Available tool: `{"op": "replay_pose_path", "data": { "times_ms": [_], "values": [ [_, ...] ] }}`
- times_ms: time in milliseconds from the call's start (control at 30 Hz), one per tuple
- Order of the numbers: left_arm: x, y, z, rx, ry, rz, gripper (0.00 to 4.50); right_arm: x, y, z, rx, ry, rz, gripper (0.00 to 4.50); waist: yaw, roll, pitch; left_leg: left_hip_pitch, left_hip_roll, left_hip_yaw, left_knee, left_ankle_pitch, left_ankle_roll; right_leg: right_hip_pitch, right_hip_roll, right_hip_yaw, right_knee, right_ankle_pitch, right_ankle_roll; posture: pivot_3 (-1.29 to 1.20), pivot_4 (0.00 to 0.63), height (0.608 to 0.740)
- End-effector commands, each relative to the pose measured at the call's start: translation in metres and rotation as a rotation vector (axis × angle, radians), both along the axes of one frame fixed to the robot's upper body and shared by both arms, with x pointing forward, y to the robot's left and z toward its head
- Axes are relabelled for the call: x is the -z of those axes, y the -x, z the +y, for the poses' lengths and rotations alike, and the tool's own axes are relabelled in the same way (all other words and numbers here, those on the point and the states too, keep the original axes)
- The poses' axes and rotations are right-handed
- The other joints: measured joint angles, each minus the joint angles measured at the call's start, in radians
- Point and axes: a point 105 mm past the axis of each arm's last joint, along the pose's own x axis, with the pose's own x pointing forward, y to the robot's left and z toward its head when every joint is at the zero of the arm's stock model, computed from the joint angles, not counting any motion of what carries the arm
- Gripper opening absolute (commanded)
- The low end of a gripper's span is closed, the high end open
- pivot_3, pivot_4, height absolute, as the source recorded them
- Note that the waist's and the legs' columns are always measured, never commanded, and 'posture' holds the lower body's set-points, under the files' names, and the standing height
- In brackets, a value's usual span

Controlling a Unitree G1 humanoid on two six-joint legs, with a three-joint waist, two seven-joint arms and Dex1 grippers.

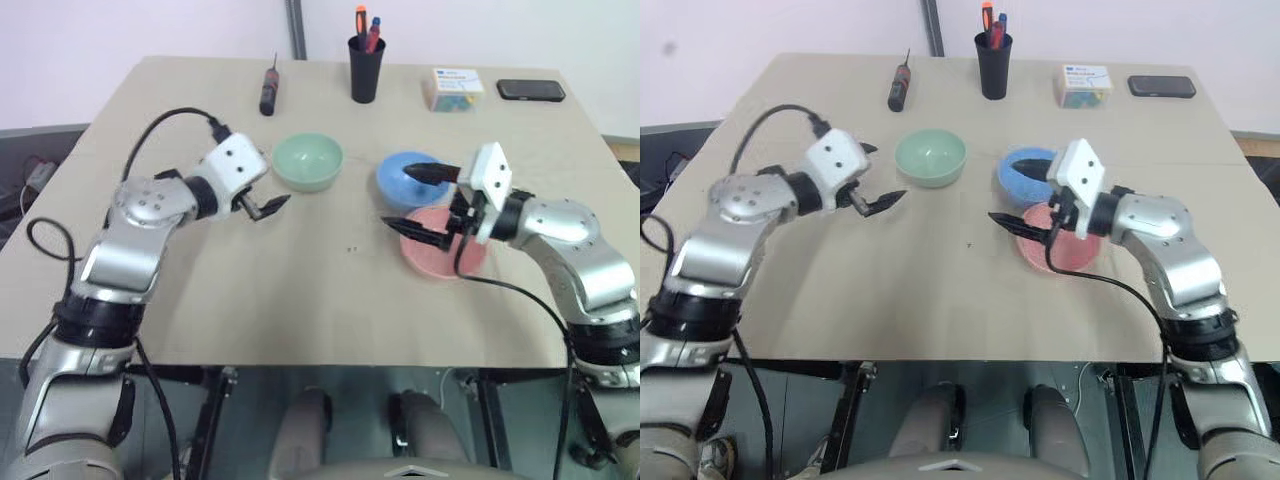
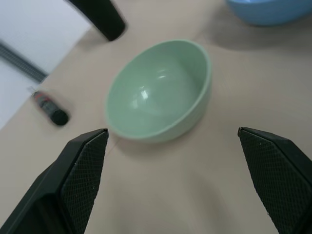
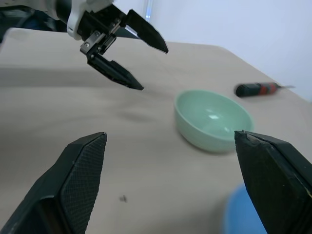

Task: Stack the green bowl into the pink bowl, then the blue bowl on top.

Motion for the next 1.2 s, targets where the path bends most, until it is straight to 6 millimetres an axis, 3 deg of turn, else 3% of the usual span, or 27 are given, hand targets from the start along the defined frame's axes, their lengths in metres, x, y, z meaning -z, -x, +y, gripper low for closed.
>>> {"op": "replay_pose_path", "data": {
  "times_ms": [33,133,300,400,667,833,1000,1133,1200],
  "values": [
    [-0.003,-0.019,-0.016,0.076,-0.132,-0.008,4.50,-0.015,0.010,-0.030,0.149,-0.008,-0.053,4.39,0.001,0.000,0.000,0.000,0.000,0.000,0.000,0.000,0.000,0.000,0.000,0.000,0.000,0.000,0.000,0.00,0.150,0.740],
    [0.003,-0.034,-0.026,0.109,-0.229,0.018,4.50,-0.013,0.017,-0.045,0.231,-0.008,-0.042,4.39,0.000,0.000,0.000,-0.001,0.000,0.000,0.000,0.000,0.000,0.000,0.000,0.000,-0.001,0.000,0.000,0.00,0.150,0.740],
    [0.014,-0.050,-0.037,0.149,-0.320,0.047,4.50,-0.014,0.026,-0.051,0.300,-0.016,-0.045,4.39,-0.012,0.000,0.000,0.000,0.000,0.000,0.000,0.000,0.000,0.000,0.000,0.001,0.000,0.000,0.000,0.00,0.150,0.740],
    [0.018,-0.055,-0.043,0.172,-0.366,0.059,3.64,-0.014,0.029,-0.054,0.328,-0.013,-0.050,4.50,-0.019,0.000,0.000,-0.001,0.000,0.000,0.001,0.000,0.000,0.000,0.000,0.001,0.000,0.000,0.000,0.00,0.150,0.740],
    [0.019,-0.063,-0.048,0.181,-0.387,0.088,0.21,-0.012,0.036,-0.064,0.381,-0.005,-0.049,4.50,-0.023,0.000,0.000,-0.001,0.000,0.000,0.001,0.000,0.000,0.000,0.000,0.001,0.000,0.000,0.000,0.00,0.150,0.740],
    [0.007,-0.060,-0.054,0.211,-0.337,0.087,0.10,-0.012,0.039,-0.070,0.402,-0.002,-0.051,4.50,-0.023,0.000,0.000,-0.001,0.000,0.000,0.001,0.000,0.000,0.000,0.000,0.001,0.000,0.000,0.000,0.00,0.150,0.740],
    [-0.005,-0.042,-0.061,0.330,-0.327,0.101,0.10,-0.009,0.045,-0.079,0.428,0.005,-0.046,4.50,-0.023,0.000,0.000,-0.001,0.000,0.000,0.001,0.000,0.000,0.000,0.000,0.001,0.000,0.000,0.000,0.00,0.150,0.740],
    [-0.035,0.001,-0.103,0.618,-0.246,0.063,0.10,-0.004,0.057,-0.096,0.494,-0.008,-0.035,4.50,-0.014,0.000,0.000,-0.002,0.000,-0.001,0.001,0.000,0.000,0.000,0.000,0.000,0.000,0.000,0.000,0.00,0.150,0.740],
    [-0.041,0.013,-0.117,0.693,-0.235,0.043,0.10,-0.002,0.064,-0.101,0.508,-0.012,-0.029,4.50,-0.010,0.000,0.000,-0.002,0.000,-0.001,0.001,0.000,0.000,0.001,0.000,0.000,-0.001,0.000,0.000,0.00,0.150,0.740]
  ]
}}
